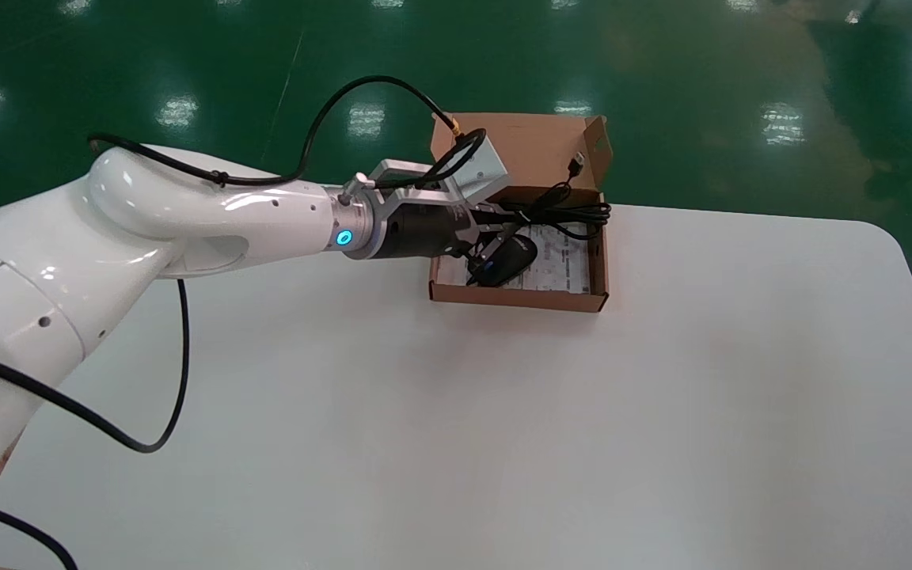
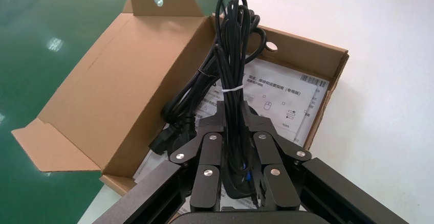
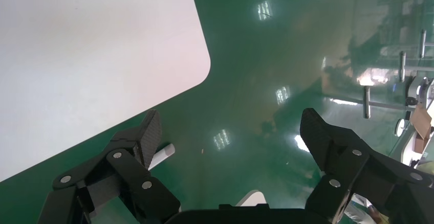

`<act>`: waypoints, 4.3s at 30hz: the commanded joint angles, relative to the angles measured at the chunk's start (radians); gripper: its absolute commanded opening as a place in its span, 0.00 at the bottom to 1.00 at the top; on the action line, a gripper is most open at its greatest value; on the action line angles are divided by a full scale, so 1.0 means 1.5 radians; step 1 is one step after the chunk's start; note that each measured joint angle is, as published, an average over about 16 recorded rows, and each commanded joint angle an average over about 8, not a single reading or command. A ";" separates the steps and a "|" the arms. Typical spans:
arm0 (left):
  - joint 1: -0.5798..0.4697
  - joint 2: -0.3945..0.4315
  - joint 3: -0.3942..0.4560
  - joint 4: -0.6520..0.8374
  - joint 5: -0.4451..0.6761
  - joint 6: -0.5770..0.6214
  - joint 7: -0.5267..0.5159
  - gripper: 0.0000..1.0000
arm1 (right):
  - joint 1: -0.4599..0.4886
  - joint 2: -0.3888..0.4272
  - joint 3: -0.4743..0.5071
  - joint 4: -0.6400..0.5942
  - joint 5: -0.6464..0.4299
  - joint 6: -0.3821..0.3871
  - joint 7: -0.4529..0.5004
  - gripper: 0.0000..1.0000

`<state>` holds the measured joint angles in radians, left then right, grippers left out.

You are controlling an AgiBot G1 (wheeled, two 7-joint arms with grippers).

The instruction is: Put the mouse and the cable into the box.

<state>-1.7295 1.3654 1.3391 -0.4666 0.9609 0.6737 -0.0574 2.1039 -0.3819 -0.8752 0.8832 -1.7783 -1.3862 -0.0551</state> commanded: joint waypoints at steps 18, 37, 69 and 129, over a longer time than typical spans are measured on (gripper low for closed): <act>0.056 -0.065 -0.094 -0.070 -0.019 0.074 -0.011 1.00 | -0.078 -0.024 0.049 0.020 0.083 -0.016 0.010 1.00; 0.195 -0.225 -0.317 -0.243 -0.068 0.247 -0.039 1.00 | -0.298 -0.070 0.175 0.110 0.306 -0.037 0.065 1.00; 0.424 -0.488 -0.686 -0.529 -0.149 0.532 -0.084 1.00 | -0.663 -0.148 0.384 0.258 0.675 -0.071 0.156 1.00; 0.437 -0.503 -0.707 -0.545 -0.154 0.548 -0.087 1.00 | -0.687 -0.153 0.397 0.267 0.699 -0.073 0.162 1.00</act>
